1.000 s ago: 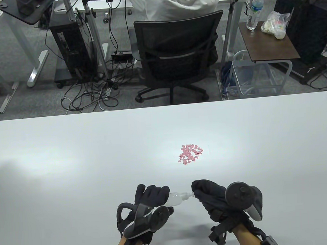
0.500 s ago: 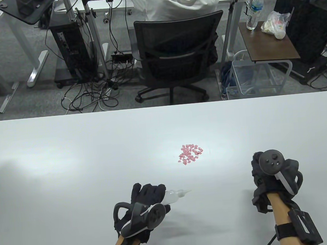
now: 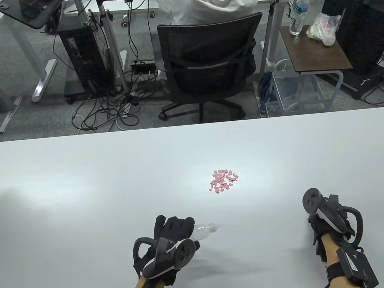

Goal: Squeeze empty conical bottle to blow paper scraps with air puff

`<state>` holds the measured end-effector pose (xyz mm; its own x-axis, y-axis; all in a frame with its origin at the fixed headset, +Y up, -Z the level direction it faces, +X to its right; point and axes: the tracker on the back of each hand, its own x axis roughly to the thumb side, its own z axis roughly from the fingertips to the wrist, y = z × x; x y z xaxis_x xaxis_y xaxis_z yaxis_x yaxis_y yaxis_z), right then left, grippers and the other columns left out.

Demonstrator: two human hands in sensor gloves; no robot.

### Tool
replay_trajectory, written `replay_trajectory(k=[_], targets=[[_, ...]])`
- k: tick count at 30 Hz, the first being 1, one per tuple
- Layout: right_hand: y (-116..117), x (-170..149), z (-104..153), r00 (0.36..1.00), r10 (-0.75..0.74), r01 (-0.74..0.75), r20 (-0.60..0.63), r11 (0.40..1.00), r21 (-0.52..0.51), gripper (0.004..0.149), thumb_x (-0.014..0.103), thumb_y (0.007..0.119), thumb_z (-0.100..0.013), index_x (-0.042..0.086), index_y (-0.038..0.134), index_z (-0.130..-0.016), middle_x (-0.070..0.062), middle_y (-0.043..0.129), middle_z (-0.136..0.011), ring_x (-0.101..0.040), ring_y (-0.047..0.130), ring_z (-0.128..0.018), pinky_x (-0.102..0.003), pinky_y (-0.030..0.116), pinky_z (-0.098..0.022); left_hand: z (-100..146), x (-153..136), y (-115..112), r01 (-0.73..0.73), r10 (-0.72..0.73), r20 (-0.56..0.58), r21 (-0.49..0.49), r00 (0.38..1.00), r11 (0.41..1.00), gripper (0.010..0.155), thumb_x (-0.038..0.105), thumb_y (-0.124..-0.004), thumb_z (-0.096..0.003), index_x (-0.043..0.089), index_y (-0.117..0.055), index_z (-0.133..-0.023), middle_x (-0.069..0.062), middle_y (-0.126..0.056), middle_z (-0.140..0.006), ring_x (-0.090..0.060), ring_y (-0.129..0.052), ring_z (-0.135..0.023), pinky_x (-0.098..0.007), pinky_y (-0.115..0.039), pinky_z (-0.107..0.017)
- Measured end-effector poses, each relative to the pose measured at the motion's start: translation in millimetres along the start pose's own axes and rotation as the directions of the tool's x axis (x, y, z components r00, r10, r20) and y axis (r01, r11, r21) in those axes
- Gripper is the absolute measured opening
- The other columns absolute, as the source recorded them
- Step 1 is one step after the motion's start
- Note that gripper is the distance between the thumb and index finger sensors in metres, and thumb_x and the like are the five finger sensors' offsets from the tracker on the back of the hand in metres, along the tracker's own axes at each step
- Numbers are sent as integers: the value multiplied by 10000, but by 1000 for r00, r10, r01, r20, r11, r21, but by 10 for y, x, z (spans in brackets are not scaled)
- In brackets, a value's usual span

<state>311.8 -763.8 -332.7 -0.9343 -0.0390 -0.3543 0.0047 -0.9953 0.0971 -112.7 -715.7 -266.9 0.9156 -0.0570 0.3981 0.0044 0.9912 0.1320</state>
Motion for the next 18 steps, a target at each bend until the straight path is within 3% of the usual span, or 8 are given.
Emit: replay_trajectory(k=[3, 6, 8, 12, 18], targets=[[25, -58, 28, 999, -51, 51, -4, 999, -19, 381, 304, 872, -533, 185, 885, -896, -154, 935, -785, -298, 961, -636, -529, 814, -544, 1, -1, 2, -4, 4, -1, -3, 1000, 1000, 749, 564, -941, -453, 226, -698, -1076, -47, -865, -1022, -310, -873, -1007, -585, -527, -807], [28, -112, 60, 999, -51, 51, -17, 999, -10, 507, 418, 843, -527, 182, 837, -975, -185, 918, -808, -311, 947, -653, -537, 805, -550, 3, 3, 6, -1, 1, -1, -2, 1000, 1000, 750, 568, -939, -453, 230, -696, -1077, -45, -864, -1023, -312, -875, -1005, -585, -526, -809], [-23, -167, 103, 994, -107, 105, -20, 992, -71, 587, 480, 798, -530, 170, 783, -1029, -196, 911, -797, -314, 945, -631, -542, 805, -534, 4, 14, 11, 0, 0, 2, -1, 1000, 1000, 750, 567, -939, -453, 227, -698, -1076, -47, -865, -1022, -313, -873, -1006, -585, -527, -808], [-179, -224, 209, 983, -183, 177, -29, 973, -150, 653, 488, 732, -565, 117, 671, -1099, -217, 861, -842, -337, 912, -660, -561, 777, -547, 3, 27, 9, 19, -19, 0, -4, 1000, 1000, 752, 563, -936, -457, 228, -688, -1083, -49, -857, -1032, -315, -871, -1008, -578, -533, -808], [-317, -330, 391, 872, -490, 479, 5, 849, -222, 633, 474, 713, -586, 70, 700, -1072, -225, 855, -849, -350, 908, -658, -570, 771, -540, -29, -71, 31, 19, -18, -74, 11, 997, 1000, 755, 534, -952, -449, 201, -694, -1075, -75, -856, -1046, -335, -903, -975, -541, -597, -784]])
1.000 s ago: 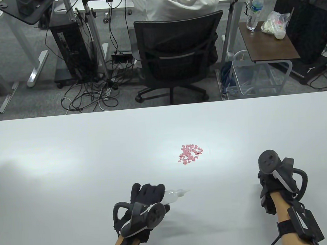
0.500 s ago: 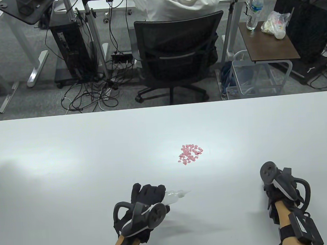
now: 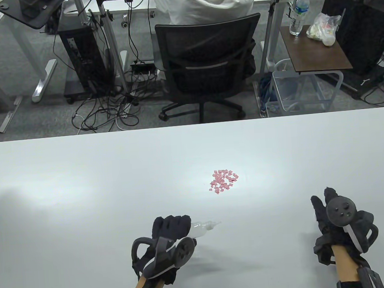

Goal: Squeeze empty conical bottle to blow paper scraps with air puff

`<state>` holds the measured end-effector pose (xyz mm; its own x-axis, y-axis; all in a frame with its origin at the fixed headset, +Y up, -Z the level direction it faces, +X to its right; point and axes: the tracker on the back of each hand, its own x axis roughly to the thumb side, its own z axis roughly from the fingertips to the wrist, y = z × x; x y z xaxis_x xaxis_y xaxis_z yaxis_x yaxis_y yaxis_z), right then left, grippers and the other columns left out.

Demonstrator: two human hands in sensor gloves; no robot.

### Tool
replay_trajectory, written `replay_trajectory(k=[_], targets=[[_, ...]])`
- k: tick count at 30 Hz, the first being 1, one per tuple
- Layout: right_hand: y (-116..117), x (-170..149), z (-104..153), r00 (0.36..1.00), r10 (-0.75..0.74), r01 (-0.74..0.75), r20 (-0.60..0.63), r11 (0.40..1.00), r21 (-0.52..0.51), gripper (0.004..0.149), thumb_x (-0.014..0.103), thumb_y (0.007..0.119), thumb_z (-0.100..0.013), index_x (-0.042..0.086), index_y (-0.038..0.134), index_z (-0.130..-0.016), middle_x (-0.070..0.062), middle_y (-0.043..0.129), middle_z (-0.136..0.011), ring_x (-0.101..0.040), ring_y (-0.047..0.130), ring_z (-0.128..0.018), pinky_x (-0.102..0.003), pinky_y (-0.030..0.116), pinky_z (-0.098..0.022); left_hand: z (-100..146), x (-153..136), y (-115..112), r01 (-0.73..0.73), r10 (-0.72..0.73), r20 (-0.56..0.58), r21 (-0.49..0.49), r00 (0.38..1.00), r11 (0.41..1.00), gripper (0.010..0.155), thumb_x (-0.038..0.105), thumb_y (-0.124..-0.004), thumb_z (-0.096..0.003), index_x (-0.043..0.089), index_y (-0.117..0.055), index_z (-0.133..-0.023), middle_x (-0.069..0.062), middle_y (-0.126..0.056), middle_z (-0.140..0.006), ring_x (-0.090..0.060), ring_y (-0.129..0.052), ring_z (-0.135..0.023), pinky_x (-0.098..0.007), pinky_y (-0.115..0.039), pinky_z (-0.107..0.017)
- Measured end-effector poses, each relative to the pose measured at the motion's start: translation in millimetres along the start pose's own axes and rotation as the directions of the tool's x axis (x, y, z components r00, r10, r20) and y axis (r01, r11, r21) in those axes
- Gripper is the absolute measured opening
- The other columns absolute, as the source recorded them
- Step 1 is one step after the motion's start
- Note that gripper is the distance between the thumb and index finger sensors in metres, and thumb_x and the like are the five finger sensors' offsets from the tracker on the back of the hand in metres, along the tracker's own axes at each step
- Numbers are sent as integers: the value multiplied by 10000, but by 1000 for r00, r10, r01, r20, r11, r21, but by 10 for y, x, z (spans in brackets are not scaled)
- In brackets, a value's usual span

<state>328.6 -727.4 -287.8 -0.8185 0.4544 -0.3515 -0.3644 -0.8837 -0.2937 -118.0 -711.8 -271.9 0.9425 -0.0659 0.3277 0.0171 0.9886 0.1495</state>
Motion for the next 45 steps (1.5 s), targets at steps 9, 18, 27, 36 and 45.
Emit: replay_trajectory(k=[9, 18, 27, 36, 45], targets=[[-56, 36, -28, 989, -145, 146, 40, 989, -13, 617, 468, 707, -593, 59, 720, -1055, -225, 856, -845, -352, 909, -656, -574, 770, -538, -491, -467, -16, 190, -194, -89, -51, 977, 980, 746, 493, -969, -439, 211, -699, -1075, -65, -864, -1039, -318, -931, -945, -550, -589, -788], [-117, 49, -37, 977, -200, 202, 69, 979, -26, 612, 468, 708, -593, 61, 727, -1050, -225, 856, -850, -357, 907, -663, -577, 767, -544, -1216, -629, -255, 408, -420, -64, -140, 905, 902, 737, 492, -970, -433, 230, -704, -1068, -40, -853, -1054, -294, -921, -962, -526, -589, -793], [-192, -56, -56, 975, -216, 218, 46, 974, -56, 610, 466, 708, -593, 59, 732, -1046, -227, 854, -851, -360, 905, -665, -580, 764, -545, -1392, -557, -351, 541, -541, 12, -48, 841, 840, 645, 480, -1048, -318, 279, -861, -902, 51, -1000, -852, -200, -1056, -773, -419, -669, -770], [-189, -85, -60, 974, -223, 225, 43, 973, -58, 607, 465, 708, -594, 60, 733, -1044, -228, 853, -854, -361, 904, -667, -582, 762, -548, -1398, -518, -404, 534, -533, 28, -45, 846, 845, 648, 475, -1058, -308, 273, -880, -898, 47, -1017, -839, -200, -1068, -760, -421, -674, -775], [-182, -125, -67, 972, -233, 234, 28, 971, -51, 608, 467, 707, -594, 60, 734, -1044, -229, 850, -857, -363, 902, -672, -583, 761, -550, -1432, -418, -411, 583, -579, 69, -66, 813, 810, 680, 469, -1050, -327, 267, -846, -943, 23, -993, -882, -212, -1049, -790, -453, -667, -772]])
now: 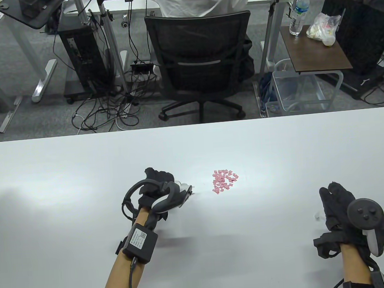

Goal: Squeeze empty conical bottle to blow paper scraps with air puff

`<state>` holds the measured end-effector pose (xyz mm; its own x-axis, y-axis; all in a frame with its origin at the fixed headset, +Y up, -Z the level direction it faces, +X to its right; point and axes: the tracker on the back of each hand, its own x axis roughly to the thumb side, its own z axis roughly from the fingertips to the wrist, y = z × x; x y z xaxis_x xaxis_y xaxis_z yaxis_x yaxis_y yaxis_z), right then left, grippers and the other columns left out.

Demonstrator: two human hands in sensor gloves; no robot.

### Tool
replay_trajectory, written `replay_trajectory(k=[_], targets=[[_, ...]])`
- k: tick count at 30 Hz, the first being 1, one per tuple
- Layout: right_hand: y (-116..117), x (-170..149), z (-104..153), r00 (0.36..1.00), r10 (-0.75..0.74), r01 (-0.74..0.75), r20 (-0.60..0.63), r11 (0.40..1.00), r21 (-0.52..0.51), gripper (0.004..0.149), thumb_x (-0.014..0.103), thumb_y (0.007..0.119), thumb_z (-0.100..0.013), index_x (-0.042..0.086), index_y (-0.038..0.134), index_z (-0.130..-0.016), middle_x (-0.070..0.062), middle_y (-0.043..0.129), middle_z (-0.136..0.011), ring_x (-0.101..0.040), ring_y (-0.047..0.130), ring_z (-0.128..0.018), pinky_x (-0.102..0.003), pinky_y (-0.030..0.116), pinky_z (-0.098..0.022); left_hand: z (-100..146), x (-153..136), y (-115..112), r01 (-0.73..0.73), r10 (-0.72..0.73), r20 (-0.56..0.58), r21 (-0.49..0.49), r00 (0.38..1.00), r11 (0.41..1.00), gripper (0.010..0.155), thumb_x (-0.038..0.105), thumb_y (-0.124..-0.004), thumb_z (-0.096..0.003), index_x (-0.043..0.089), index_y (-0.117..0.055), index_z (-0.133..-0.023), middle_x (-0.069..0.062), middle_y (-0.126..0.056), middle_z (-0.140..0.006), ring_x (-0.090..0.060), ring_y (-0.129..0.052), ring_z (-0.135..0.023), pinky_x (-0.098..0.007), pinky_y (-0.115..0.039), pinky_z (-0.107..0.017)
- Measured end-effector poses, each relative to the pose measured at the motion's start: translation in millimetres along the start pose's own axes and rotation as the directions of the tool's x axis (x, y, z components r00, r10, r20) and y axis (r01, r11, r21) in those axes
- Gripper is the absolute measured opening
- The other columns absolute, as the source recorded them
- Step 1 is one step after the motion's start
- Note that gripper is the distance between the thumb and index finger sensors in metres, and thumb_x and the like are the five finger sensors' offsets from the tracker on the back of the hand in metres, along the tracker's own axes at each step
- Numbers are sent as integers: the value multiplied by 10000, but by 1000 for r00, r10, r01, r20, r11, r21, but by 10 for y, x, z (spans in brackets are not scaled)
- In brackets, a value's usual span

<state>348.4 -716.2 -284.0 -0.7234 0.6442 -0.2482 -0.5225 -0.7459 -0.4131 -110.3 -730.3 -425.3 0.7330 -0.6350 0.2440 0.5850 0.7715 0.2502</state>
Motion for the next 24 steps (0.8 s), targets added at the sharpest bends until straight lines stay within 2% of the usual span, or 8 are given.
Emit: replay_trajectory(k=[2, 4, 7, 11, 14, 16, 19, 24], targets=[[0, -1, 1, 1000, 0, 0, 5, 1000, -4, 608, 466, 708, -593, 59, 735, -1043, -229, 851, -856, -363, 903, -670, -583, 761, -549, -36, 11, -9, 4, -3, 26, -35, 1000, 999, 648, 472, -1066, -304, 277, -883, -894, 46, -1022, -828, -197, -1071, -744, -429, -685, -772], [0, -5, 0, 1000, 1, -1, 6, 1000, -5, 608, 466, 708, -594, 59, 734, -1044, -229, 851, -856, -362, 903, -669, -583, 762, -549, -1, 4, -15, -15, 15, 0, 57, 1000, 998, 695, 480, -1072, -296, 294, -854, -929, 41, -997, -875, -200, -1052, -786, -444, -673, -772], [3, -10, -1, 1000, -2, 2, 6, 1000, 2, 609, 467, 708, -593, 59, 733, -1045, -228, 851, -858, -363, 902, -672, -583, 761, -551, -11, 22, -17, -52, 52, -6, -40, 999, 998, 741, 472, -1042, -355, 263, -774, -1014, -13, -913, -996, -251, -987, -882, -491, -626, -785], [8, -23, -2, 1000, -2, 2, 1, 1000, 4, 607, 466, 708, -593, 60, 735, -1043, -228, 851, -856, -361, 903, -670, -583, 761, -550, 3, 74, -4, -28, 26, 41, 50, 999, 998, 641, 480, -1079, -275, 301, -895, -862, 69, -1033, -802, -173, -1081, -723, -418, -702, -761], [-3, -40, -4, 1000, -4, 4, -6, 1000, -3, 609, 467, 708, -592, 58, 734, -1043, -227, 852, -855, -362, 903, -669, -584, 762, -550, 29, 88, 12, -59, 58, 12, 118, 998, 991, 711, 475, -1074, -298, 308, -830, -944, 46, -968, -918, -205, -1023, -829, -459, -663, -770], [-6, -48, -6, 1000, -5, 5, -8, 1000, -2, 609, 467, 708, -592, 58, 735, -1043, -228, 852, -855, -362, 903, -669, -584, 762, -550, 26, 102, 26, -67, 68, -18, 49, 998, 997, 733, 477, -1050, -337, 277, -792, -994, 15, -931, -973, -236, -997, -864, -482, -639, -779], [-8, -54, -6, 1000, -8, 8, -11, 1000, -4, 607, 465, 708, -593, 57, 736, -1041, -227, 854, -852, -362, 903, -668, -584, 762, -549, 29, 100, 58, -124, 125, 3, 119, 992, 985, 625, 481, -1085, -274, 280, -907, -839, 42, -1037, -765, -202, -1076, -677, -420, -715, -745], [-11, -56, -8, 1000, -11, 11, -10, 1000, -2, 606, 466, 708, -593, 59, 737, -1041, -225, 854, -853, -361, 903, -669, -583, 762, -551, 63, 95, 57, -146, 147, -1, 63, 989, 987, 743, 496, -1058, -326, 262, -802, -984, -13, -943, -944, -242, -1007, -828, -484, -648, -772]])
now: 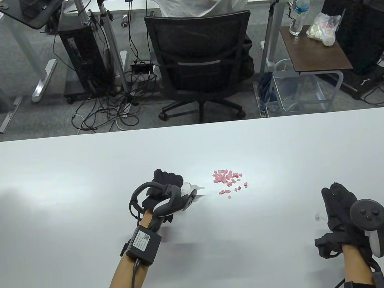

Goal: Squeeze empty conical bottle to blow paper scraps with air puff

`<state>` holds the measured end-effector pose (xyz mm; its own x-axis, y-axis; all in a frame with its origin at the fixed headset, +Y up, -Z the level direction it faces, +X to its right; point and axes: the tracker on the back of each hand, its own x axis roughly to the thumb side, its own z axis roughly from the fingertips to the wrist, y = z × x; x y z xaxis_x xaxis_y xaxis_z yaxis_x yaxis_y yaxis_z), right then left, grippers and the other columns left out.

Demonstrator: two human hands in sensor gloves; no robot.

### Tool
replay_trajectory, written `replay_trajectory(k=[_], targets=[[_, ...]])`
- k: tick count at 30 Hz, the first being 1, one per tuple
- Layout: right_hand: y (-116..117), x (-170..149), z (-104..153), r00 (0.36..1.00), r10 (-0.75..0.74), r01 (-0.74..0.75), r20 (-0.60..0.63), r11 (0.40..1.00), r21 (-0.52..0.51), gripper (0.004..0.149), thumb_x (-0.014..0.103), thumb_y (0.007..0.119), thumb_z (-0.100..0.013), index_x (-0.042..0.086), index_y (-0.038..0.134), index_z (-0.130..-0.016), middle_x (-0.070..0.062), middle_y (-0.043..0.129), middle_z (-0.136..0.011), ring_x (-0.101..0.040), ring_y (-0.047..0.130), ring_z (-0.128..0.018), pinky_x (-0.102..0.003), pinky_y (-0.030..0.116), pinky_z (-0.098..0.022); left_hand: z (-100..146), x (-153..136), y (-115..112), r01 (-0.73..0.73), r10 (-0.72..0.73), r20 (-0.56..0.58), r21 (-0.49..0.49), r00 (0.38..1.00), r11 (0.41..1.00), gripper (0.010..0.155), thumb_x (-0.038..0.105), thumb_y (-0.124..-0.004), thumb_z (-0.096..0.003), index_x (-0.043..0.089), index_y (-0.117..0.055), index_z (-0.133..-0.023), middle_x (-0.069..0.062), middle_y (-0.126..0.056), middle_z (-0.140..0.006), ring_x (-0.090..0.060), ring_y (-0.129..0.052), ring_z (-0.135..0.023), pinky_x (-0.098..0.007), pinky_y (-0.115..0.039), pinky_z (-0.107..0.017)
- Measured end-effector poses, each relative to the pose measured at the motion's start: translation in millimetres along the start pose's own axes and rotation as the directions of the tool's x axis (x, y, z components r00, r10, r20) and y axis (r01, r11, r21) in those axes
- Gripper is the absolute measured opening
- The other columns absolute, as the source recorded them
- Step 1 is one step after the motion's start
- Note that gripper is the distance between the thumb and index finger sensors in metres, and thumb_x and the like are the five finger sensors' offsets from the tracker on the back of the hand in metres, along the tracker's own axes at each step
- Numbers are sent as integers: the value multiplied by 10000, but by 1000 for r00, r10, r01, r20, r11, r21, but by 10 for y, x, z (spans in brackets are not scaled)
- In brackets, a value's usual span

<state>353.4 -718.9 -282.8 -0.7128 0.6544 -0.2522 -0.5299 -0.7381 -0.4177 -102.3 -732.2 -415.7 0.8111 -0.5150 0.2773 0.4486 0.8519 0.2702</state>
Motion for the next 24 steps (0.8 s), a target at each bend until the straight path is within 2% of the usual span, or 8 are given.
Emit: replay_trajectory(k=[3, 4, 9, 11, 13, 15, 22, 24], targets=[[5, 3, 2, 1000, 3, -3, 3, 1000, 2, 607, 467, 708, -592, 58, 737, -1041, -227, 853, -853, -361, 903, -669, -584, 762, -550, 22, -13, 10, 43, -43, 20, 29, 999, 999, 671, 478, -1063, -304, 281, -862, -913, 39, -1003, -859, -199, -1058, -765, -446, -691, -760], [5, 3, 3, 1000, 5, -5, 5, 1000, 0, 608, 466, 708, -592, 57, 738, -1040, -227, 854, -852, -361, 905, -667, -584, 762, -550, 22, -20, 13, 5, -7, 41, 43, 999, 999, 648, 478, -1071, -290, 292, -886, -882, 52, -1022, -821, -185, -1072, -735, -429, -704, -757], [8, -16, -4, 1000, 4, -4, -6, 1000, 9, 610, 467, 708, -593, 57, 736, -1043, -228, 852, -855, -362, 903, -671, -584, 761, -551, 71, -39, 1, -58, 59, 44, -28, 997, 998, 738, 498, -1038, -347, 271, -786, -1002, 8, -927, -974, -235, -994, -863, -484, -635, -785], [10, -28, -5, 1000, 0, 0, -9, 1000, 9, 611, 468, 707, -592, 57, 734, -1043, -228, 851, -857, -363, 902, -672, -585, 760, -552, 80, -53, 9, -73, 73, 38, -6, 997, 997, 709, 487, -1036, -335, 257, -820, -970, -1, -969, -919, -229, -1035, -807, -481, -665, -768], [8, -36, -7, 1000, -2, 2, -13, 1000, 11, 611, 468, 707, -593, 56, 735, -1043, -228, 851, -857, -363, 902, -672, -585, 760, -553, 76, -77, -10, -121, 123, 31, -73, 992, 990, 693, 480, -1008, -368, 238, -811, -987, -13, -972, -922, -234, -1042, -807, -481, -669, -769], [3, -39, -6, 1000, -7, 7, -16, 1000, 7, 611, 467, 707, -593, 55, 733, -1043, -229, 850, -856, -363, 902, -673, -587, 759, -553, 96, -114, -20, -145, 146, 22, -44, 989, 988, 703, 483, -981, -390, 211, -789, -1009, -43, -957, -932, -255, -1035, -804, -499, -665, -761], [9, -26, -7, 1000, -5, 5, -6, 1000, 5, 613, 467, 708, -592, 55, 732, -1044, -228, 851, -856, -364, 903, -671, -586, 761, -552, 96, -205, 3, -9, 10, 87, -6, 996, 1000, 764, 467, -954, -444, 151, -686, -1086, -109, -878, -1025, -318, -996, -882, -542, -658, -759], [12, -20, -6, 1000, 1, -1, -3, 1000, 6, 611, 467, 708, -592, 55, 734, -1043, -228, 851, -856, -362, 903, -672, -585, 761, -552, 52, -202, -1, 42, -39, 86, -35, 996, 998, 764, 468, -951, -450, 155, -677, -1090, -105, -873, -1028, -310, -992, -889, -539, -656, -762]])
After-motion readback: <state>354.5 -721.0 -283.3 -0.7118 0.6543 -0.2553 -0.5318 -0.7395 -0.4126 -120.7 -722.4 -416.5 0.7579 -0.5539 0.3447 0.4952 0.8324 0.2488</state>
